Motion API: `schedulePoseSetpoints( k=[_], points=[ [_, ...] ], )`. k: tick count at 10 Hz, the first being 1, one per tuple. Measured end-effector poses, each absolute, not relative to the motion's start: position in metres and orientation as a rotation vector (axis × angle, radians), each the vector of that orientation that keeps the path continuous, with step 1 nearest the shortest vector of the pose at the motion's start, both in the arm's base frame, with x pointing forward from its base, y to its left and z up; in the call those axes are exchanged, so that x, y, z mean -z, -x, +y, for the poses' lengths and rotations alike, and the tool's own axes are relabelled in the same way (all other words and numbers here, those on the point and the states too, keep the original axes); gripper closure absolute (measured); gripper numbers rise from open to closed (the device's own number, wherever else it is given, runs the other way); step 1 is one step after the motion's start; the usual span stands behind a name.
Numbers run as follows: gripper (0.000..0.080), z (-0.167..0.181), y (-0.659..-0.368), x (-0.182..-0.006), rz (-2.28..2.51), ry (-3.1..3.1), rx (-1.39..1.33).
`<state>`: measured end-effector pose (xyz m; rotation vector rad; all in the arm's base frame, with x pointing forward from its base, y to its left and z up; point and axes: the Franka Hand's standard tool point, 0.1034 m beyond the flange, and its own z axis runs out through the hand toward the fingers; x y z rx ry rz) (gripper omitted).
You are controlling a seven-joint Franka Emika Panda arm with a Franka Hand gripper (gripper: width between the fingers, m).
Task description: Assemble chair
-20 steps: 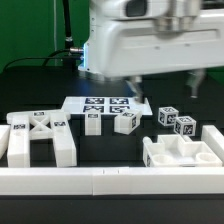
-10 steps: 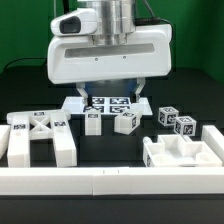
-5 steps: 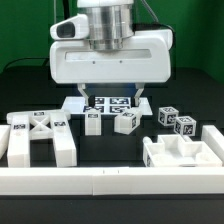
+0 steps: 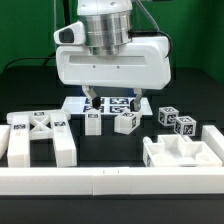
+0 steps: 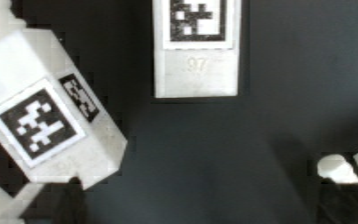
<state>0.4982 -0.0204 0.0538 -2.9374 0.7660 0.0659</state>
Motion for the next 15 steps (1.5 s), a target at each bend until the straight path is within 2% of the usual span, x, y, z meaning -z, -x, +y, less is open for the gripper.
schedulePoseSetpoints(
  k=[1, 9, 13, 15],
  points=[
    [0.0151, -0.016, -0.489, -0.050, 0.732, 2.928, -0.203],
    [0.0151, -0.003, -0.478, -0.048, 0.604, 2.708, -0.980],
    [0.0151, 0.005, -0.482, -0.039, 0.580, 2.712, -1.011],
    [0.0151, 0.008, -0.479, -0.029, 0.583, 2.717, -1.018]
  ],
)
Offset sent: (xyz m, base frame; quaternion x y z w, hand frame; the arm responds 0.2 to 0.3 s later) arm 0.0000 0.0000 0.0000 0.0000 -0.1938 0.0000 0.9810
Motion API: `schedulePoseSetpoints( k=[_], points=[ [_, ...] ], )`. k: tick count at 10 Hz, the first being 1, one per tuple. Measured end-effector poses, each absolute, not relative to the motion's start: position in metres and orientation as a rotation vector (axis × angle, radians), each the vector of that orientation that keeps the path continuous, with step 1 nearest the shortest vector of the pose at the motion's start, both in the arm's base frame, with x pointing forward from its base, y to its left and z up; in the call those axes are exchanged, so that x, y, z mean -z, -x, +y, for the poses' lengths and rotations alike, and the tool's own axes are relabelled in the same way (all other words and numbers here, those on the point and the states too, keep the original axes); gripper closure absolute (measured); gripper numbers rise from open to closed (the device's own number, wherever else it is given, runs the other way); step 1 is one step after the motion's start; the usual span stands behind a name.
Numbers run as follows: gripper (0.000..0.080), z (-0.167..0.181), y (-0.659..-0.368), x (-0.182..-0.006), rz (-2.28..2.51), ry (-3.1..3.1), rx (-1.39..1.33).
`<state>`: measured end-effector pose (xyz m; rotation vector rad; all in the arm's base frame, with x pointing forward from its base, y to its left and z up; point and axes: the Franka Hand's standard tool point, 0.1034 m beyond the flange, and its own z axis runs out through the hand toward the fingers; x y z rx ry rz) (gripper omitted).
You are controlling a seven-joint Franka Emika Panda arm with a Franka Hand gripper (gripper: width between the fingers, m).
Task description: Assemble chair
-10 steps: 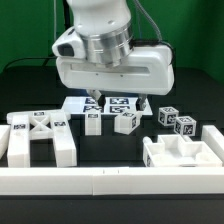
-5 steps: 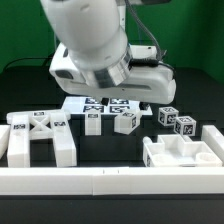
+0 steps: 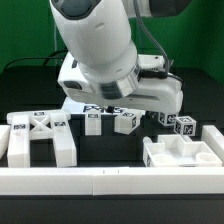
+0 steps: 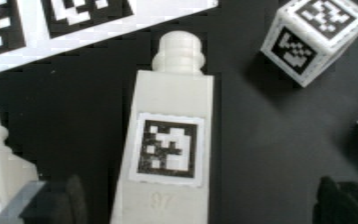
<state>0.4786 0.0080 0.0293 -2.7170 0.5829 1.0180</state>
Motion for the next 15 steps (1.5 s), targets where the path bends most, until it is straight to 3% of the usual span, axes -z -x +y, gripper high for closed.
schedulePoseSetpoints(
  k=[8, 10, 11, 12, 14, 15],
  points=[
    [0.0151, 0.004, -0.468, -0.015, 0.598, 2.704, -1.060],
    [0.0408, 0.004, -0.467, -0.013, 0.597, 2.703, -1.066],
    [0.0408, 0.004, -0.467, -0.012, 0.592, 2.702, -1.066],
    [0.0514, 0.003, -0.467, -0.012, 0.586, 2.702, -1.065],
    [0.0514, 0.006, -0.469, -0.014, 0.573, 2.709, -1.059],
    [0.0514, 0.013, -0.474, -0.024, 0.550, 2.717, -1.046]
  ],
)
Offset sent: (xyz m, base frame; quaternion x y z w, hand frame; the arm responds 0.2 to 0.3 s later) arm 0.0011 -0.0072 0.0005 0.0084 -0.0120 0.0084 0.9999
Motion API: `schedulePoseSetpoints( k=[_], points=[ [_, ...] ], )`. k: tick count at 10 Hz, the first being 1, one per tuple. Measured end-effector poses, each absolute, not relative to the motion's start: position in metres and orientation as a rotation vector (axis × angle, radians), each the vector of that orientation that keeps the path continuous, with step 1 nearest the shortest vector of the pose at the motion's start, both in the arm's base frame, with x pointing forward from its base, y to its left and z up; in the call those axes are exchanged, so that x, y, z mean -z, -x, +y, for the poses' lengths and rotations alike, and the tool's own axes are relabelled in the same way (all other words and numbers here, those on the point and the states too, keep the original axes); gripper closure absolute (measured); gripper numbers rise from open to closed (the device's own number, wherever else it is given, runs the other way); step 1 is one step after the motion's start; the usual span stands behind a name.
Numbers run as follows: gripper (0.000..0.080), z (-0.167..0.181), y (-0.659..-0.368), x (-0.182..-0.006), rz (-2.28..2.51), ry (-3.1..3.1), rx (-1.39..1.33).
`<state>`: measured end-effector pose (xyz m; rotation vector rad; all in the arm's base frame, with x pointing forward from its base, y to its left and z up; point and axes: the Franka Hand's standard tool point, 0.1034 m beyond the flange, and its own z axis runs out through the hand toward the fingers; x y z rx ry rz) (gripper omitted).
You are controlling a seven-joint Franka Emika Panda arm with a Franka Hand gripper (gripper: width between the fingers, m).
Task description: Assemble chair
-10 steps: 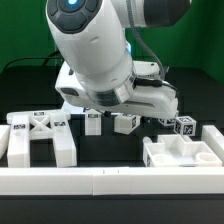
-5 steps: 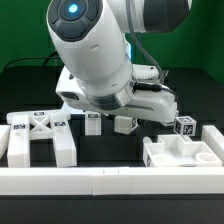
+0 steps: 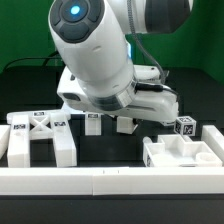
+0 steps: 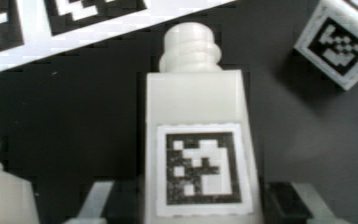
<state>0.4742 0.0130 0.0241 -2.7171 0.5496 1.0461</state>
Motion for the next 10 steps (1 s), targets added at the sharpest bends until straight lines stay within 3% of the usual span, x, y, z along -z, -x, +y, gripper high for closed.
schedulePoseSetpoints(
  k=[4, 7, 8, 10],
  points=[
    [0.0514, 0.045, -0.504, -0.096, 0.378, 2.759, -0.964],
    [0.0514, 0.045, -0.508, -0.092, 0.381, 2.774, -0.928],
    [0.0514, 0.046, -0.521, -0.093, 0.333, 2.819, -0.811],
    [0.0514, 0.054, -0.545, -0.117, 0.225, 2.869, -0.640]
  ],
)
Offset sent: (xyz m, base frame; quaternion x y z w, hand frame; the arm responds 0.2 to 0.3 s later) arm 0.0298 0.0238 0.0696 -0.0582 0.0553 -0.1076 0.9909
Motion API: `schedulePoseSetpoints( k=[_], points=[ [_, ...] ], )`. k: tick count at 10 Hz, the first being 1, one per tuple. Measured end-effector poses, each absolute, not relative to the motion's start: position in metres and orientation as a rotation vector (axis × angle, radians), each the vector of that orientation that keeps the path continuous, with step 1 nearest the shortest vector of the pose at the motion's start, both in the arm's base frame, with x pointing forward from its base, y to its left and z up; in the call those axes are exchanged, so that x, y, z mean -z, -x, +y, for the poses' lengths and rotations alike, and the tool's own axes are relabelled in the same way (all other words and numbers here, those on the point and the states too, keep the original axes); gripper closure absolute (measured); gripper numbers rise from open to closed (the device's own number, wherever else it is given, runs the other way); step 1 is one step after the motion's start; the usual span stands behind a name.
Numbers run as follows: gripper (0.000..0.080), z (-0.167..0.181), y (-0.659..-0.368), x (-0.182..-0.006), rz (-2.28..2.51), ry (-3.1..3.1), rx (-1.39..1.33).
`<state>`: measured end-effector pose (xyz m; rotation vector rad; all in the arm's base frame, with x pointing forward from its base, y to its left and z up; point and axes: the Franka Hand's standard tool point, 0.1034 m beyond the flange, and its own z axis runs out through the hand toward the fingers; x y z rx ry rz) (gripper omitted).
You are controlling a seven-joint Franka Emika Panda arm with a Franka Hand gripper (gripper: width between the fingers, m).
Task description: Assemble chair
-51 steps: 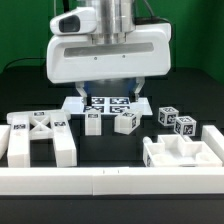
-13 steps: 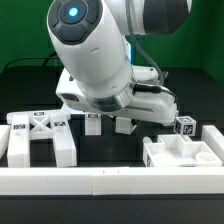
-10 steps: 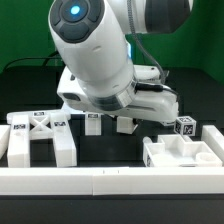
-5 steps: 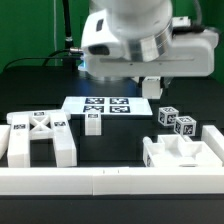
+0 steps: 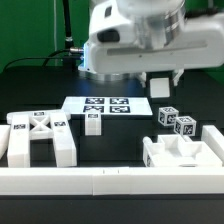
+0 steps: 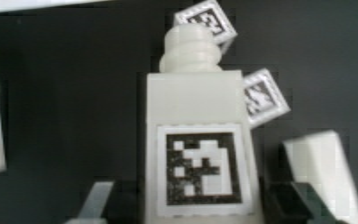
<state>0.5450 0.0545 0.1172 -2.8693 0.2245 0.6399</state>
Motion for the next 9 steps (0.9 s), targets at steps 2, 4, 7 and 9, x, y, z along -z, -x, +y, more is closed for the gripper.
schedulePoseSetpoints(
  k=[2, 4, 7, 9],
  points=[
    [0.0512, 0.056, -0.556, -0.119, 0.231, 2.928, -0.397],
    [0.0512, 0.055, -0.561, -0.118, 0.245, 2.962, -0.203],
    [0.0512, 0.057, -0.589, -0.121, 0.089, 3.026, 0.191],
    [0.0512, 0.063, -0.605, -0.130, 0.028, 3.021, 0.508]
  ],
)
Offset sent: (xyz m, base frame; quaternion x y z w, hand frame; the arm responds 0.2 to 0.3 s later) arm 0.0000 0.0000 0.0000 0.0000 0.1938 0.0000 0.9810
